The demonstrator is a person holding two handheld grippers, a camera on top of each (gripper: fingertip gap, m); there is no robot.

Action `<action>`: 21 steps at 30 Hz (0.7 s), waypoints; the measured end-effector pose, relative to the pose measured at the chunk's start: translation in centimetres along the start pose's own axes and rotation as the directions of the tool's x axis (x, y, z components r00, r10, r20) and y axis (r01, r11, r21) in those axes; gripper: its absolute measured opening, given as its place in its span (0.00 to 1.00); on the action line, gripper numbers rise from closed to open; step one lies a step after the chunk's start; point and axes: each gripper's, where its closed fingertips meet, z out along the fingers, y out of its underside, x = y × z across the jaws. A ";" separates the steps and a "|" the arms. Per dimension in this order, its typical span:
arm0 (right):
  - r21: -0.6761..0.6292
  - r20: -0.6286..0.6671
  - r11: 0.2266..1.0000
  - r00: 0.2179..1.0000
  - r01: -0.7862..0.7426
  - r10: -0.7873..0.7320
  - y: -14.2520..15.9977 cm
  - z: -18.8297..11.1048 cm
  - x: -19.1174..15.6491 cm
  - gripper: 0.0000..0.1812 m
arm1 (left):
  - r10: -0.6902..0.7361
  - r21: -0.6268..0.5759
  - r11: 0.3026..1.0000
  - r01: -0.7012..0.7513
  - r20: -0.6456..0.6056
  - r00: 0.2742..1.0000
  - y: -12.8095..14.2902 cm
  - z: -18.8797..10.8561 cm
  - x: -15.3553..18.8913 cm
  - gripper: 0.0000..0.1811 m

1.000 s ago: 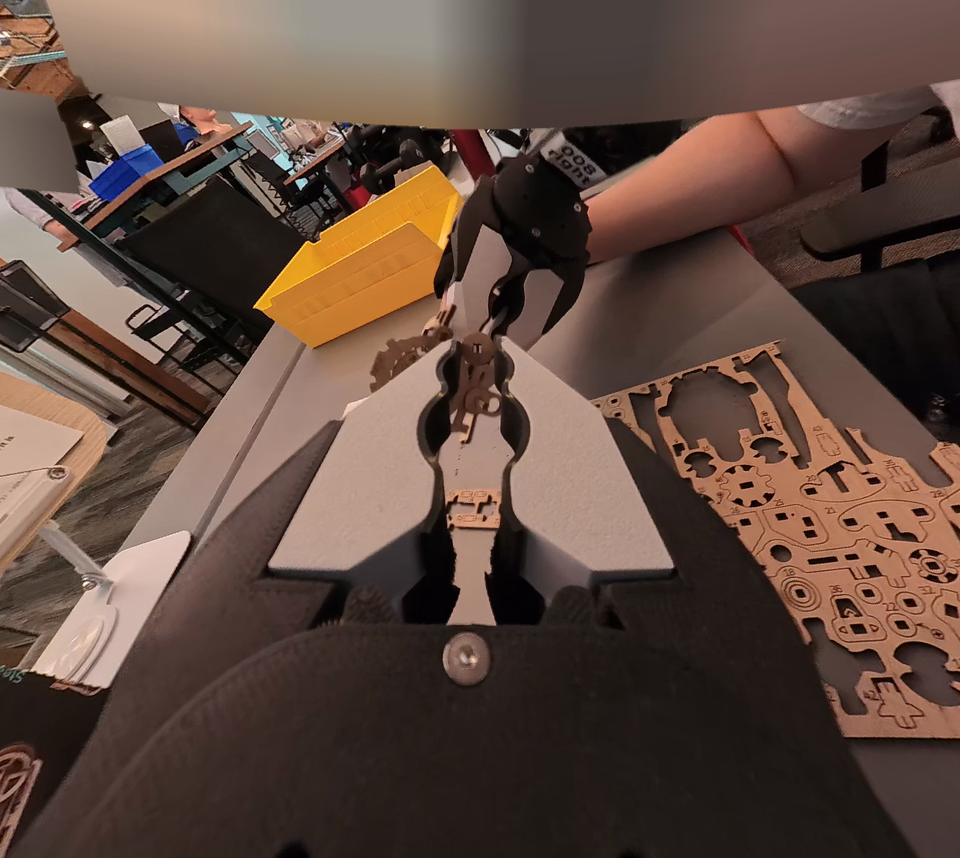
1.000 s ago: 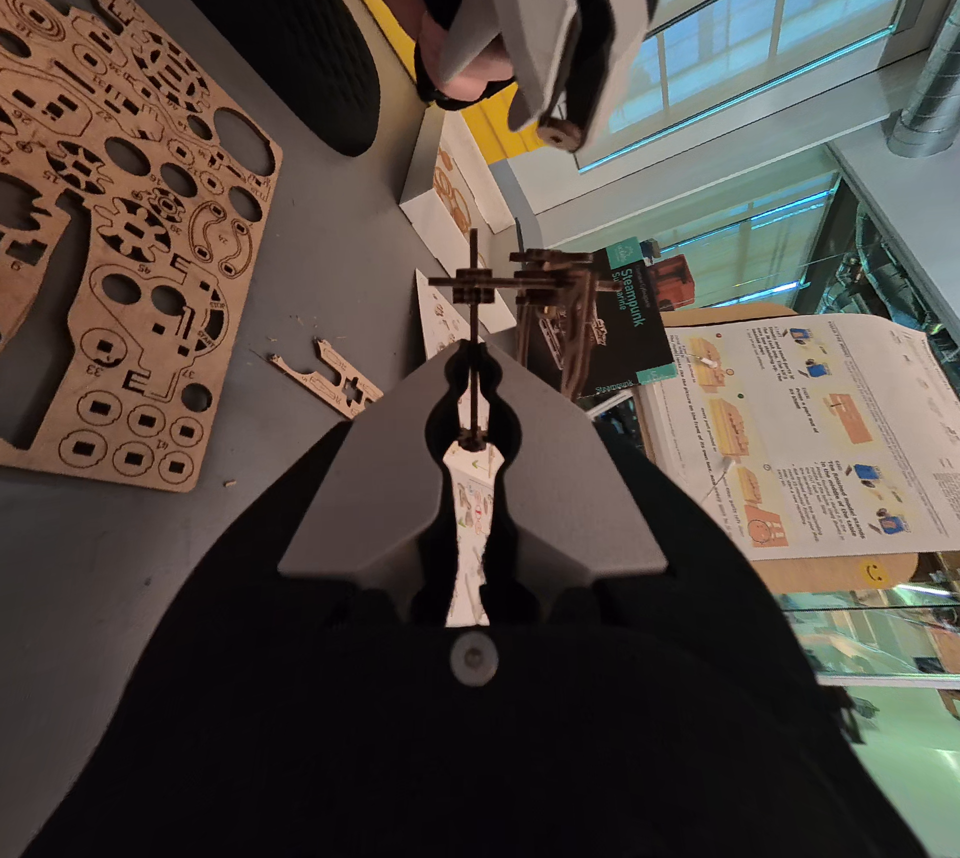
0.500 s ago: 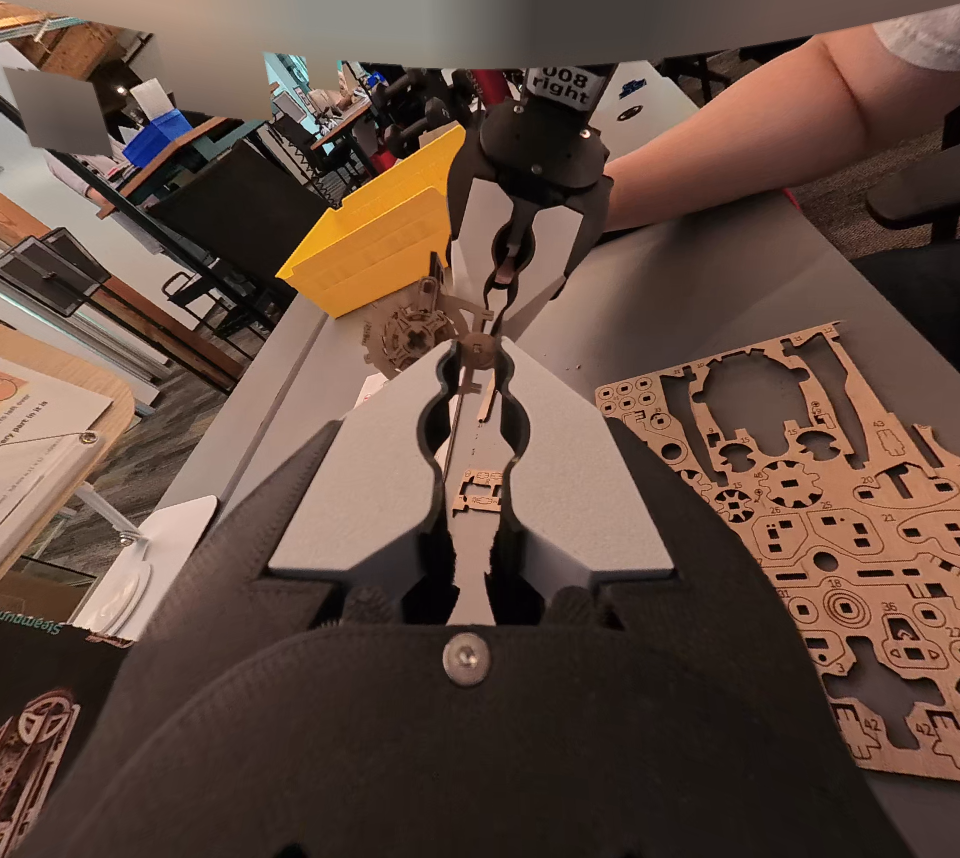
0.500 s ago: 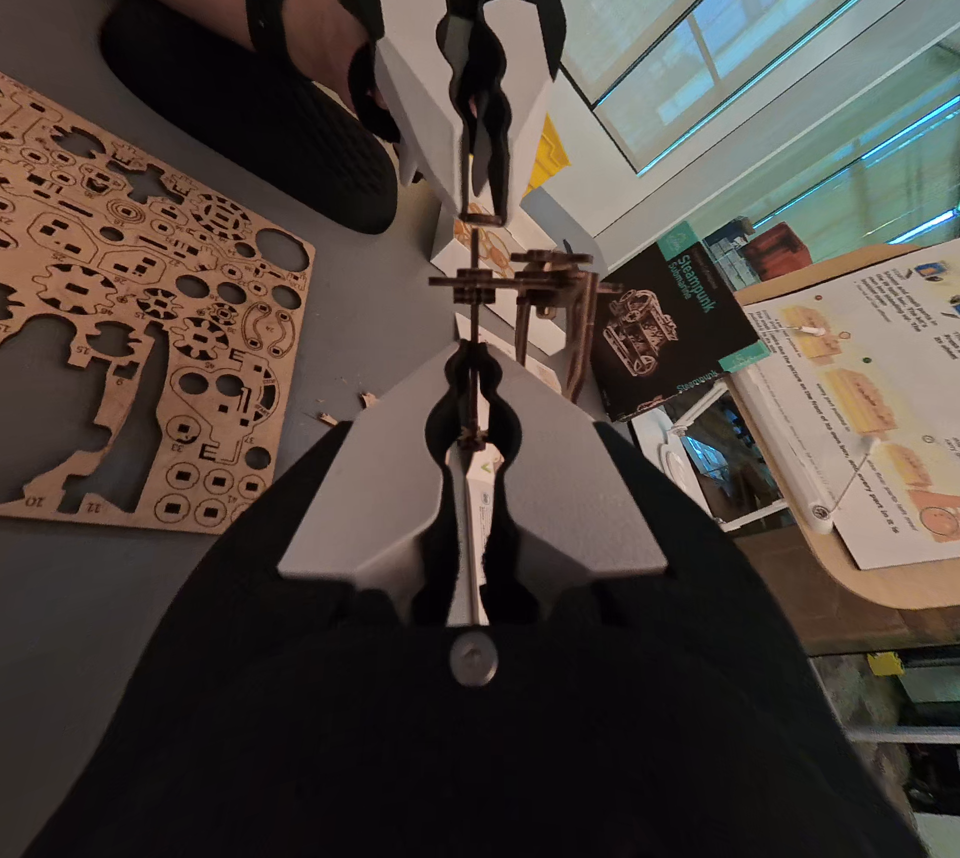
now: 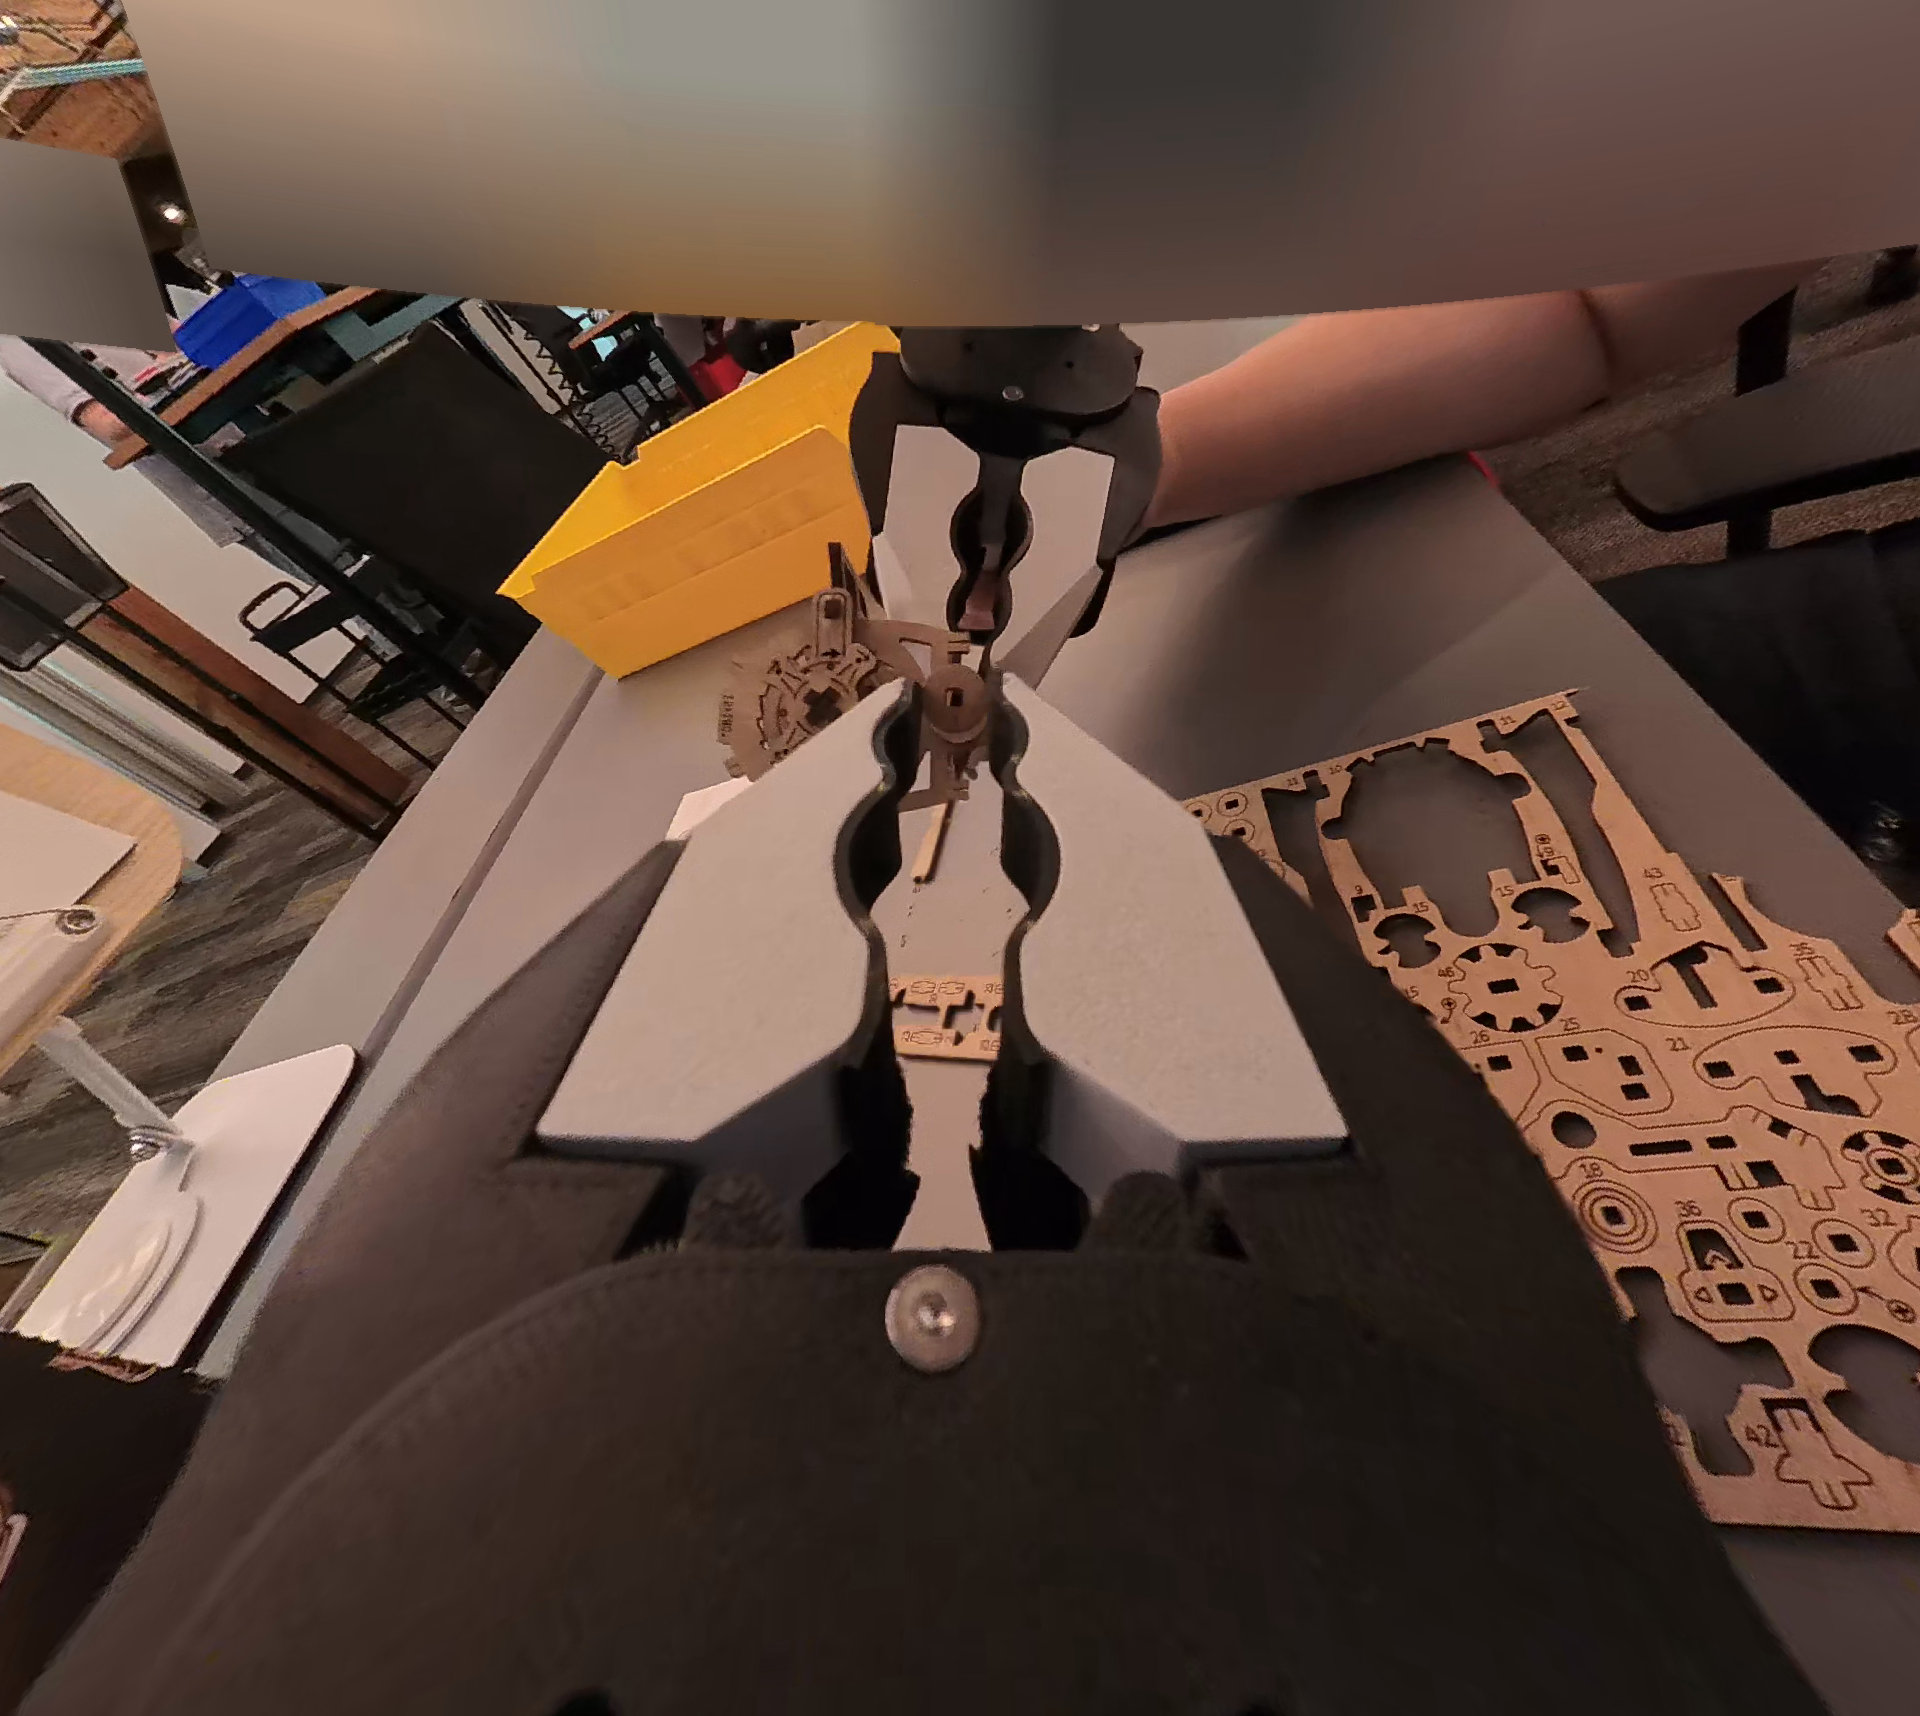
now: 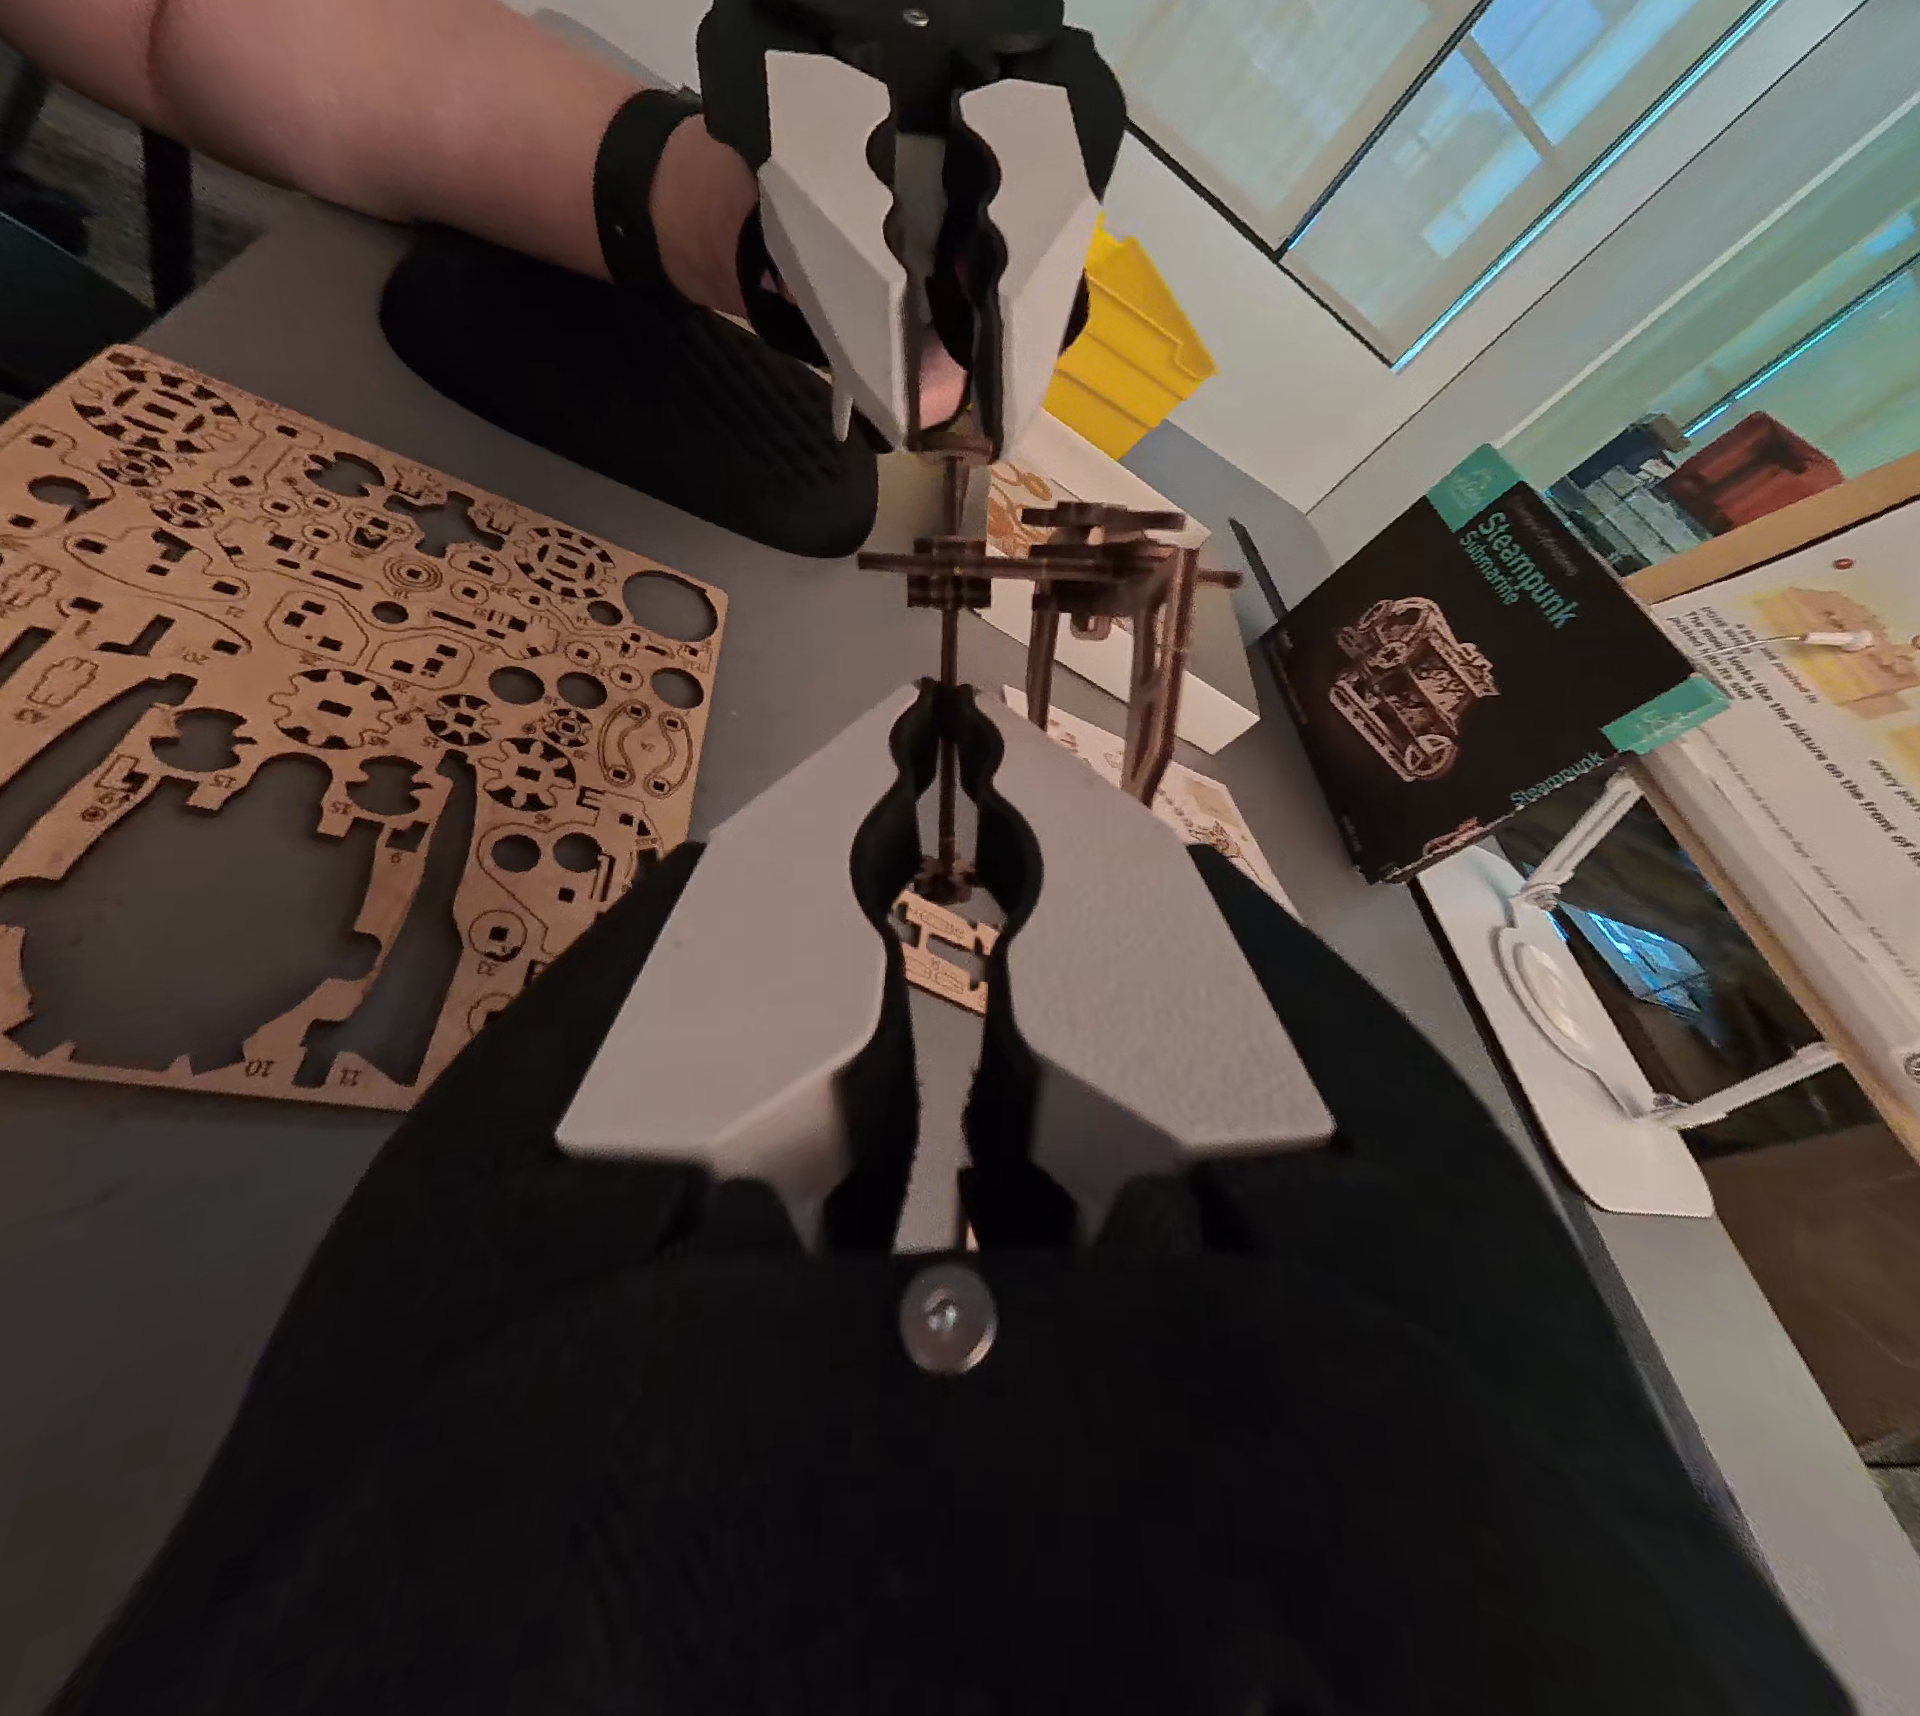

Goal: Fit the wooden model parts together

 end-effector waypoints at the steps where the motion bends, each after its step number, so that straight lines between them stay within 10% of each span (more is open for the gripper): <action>1: 0.005 0.006 1.000 1.000 -0.007 0.007 -0.1 0.0 -0.1 0.00 | -0.004 0.003 1.000 0.004 -0.005 1.000 -0.1 0.0 0.1 0.06; 21: -0.060 0.020 0.997 0.999 -0.048 0.050 0.6 0.3 -0.1 0.00 | -0.064 -0.033 0.997 0.063 -0.005 0.998 0.5 0.2 -0.3 0.05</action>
